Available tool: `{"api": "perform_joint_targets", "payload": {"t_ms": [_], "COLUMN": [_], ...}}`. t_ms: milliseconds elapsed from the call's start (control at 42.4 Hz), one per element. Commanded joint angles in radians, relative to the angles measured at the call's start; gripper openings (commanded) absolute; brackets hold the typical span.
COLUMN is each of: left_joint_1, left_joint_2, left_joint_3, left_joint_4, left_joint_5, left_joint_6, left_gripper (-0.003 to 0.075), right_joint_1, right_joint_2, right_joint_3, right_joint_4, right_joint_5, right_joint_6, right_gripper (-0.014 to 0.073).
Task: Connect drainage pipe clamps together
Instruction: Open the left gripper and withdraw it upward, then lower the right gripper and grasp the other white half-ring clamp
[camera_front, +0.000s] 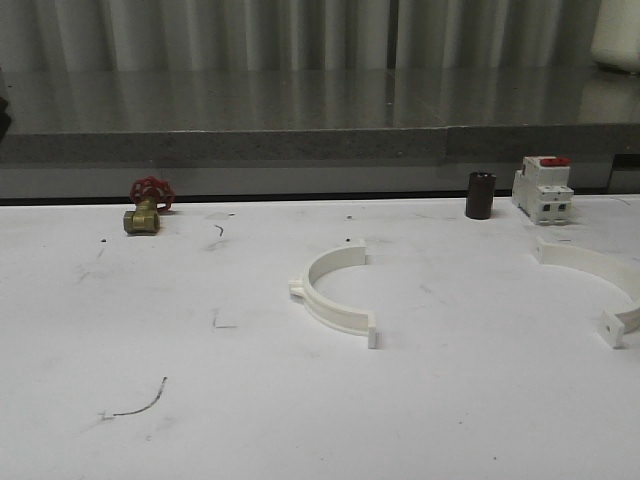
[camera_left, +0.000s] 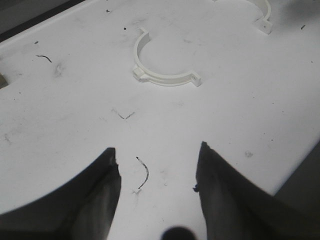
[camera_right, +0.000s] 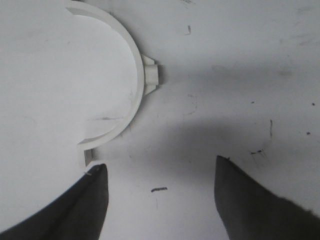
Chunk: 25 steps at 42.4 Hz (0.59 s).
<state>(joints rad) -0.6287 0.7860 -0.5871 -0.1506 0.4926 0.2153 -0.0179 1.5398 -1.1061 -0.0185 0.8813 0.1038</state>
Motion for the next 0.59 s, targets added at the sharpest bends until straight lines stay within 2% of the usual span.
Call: {"api": "perform_joint_targets", "payload": {"t_ms": [0,566], "left_joint_1": [0.004,0.004], "left_joint_2": [-0.006,-0.006], "left_joint_3": [-0.025,-0.025], "left_joint_4": [-0.007,-0.007], "left_joint_5": [-0.071,-0.071], "left_joint_6": [0.000,0.000], "left_gripper": [0.0345,0.0345], "right_joint_1": [-0.007,-0.007], "right_joint_2": [0.048,0.288], "right_joint_3": [-0.066,-0.156], "right_joint_4": [0.032,0.064], "right_joint_5": [-0.040,-0.151], "right_joint_6": [-0.034,-0.051], "right_gripper": [0.0489,0.0489]}}
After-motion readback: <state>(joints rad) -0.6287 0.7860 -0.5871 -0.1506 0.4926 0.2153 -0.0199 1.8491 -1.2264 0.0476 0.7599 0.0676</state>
